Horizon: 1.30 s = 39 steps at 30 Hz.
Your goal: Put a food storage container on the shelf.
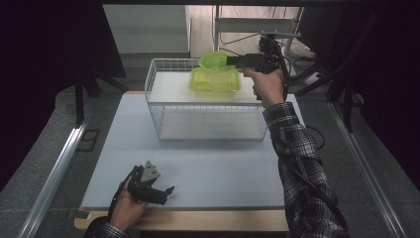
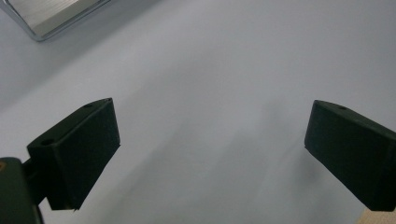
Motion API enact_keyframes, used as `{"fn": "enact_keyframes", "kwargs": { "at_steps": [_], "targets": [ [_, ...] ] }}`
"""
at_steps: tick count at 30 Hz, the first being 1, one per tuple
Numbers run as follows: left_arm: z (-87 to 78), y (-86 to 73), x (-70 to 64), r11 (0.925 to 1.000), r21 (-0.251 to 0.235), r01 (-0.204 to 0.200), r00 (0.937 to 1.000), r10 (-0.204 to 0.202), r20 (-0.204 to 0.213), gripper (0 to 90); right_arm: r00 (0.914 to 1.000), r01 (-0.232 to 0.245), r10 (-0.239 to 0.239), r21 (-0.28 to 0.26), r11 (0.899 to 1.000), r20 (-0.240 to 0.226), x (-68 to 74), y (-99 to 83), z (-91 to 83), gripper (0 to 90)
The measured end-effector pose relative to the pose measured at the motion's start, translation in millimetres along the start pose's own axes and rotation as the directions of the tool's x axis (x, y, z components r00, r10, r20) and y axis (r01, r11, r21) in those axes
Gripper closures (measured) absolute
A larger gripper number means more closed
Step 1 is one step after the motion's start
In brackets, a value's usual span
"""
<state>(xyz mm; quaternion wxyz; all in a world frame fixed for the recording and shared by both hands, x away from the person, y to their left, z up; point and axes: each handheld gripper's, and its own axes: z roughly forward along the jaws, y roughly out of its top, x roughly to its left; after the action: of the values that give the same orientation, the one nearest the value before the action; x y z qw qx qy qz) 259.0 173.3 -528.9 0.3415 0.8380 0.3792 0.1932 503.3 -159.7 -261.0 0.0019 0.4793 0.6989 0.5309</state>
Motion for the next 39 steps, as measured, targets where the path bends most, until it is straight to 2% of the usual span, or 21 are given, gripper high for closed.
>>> {"fn": "enact_keyframes", "kwargs": {
  "at_steps": [8,16,21,30,39],
  "targets": [
    [0.5,0.2,-0.8,1.0000,0.002,0.000,1.0000,0.000,-0.001,2.9,0.9986,0.049,-0.050,0.011,0.999,0.018,1.7,-3.2,-4.7,35.6],
    [0.3,0.1,-0.4,1.0000,0.004,-0.003,1.0000,0.003,-0.002,2.9,0.9987,0.050,-0.050,0.016,0.999,-0.007,1.3,-5.3,3.5,34.5],
    [0.0,-0.1,-0.1,1.0000,0.003,-0.002,1.0000,0.002,-0.002,2.9,0.9982,0.060,-0.060,0.018,0.998,0.003,1.9,-6.1,7.2,30.7],
    [1.1,0.2,-1.1,1.0000,0.007,-0.003,1.0000,0.003,-0.002,2.9,0.9958,0.091,-0.091,0.006,0.996,-0.001,-0.1,-9.3,-3.9,26.5],
    [1.0,0.2,-0.9,1.0000,0.006,-0.001,1.0000,0.001,-0.001,2.8,0.9911,0.132,-0.132,0.016,0.991,-0.020,-2.7,-25.1,-12.9,24.2]
  ]
}}
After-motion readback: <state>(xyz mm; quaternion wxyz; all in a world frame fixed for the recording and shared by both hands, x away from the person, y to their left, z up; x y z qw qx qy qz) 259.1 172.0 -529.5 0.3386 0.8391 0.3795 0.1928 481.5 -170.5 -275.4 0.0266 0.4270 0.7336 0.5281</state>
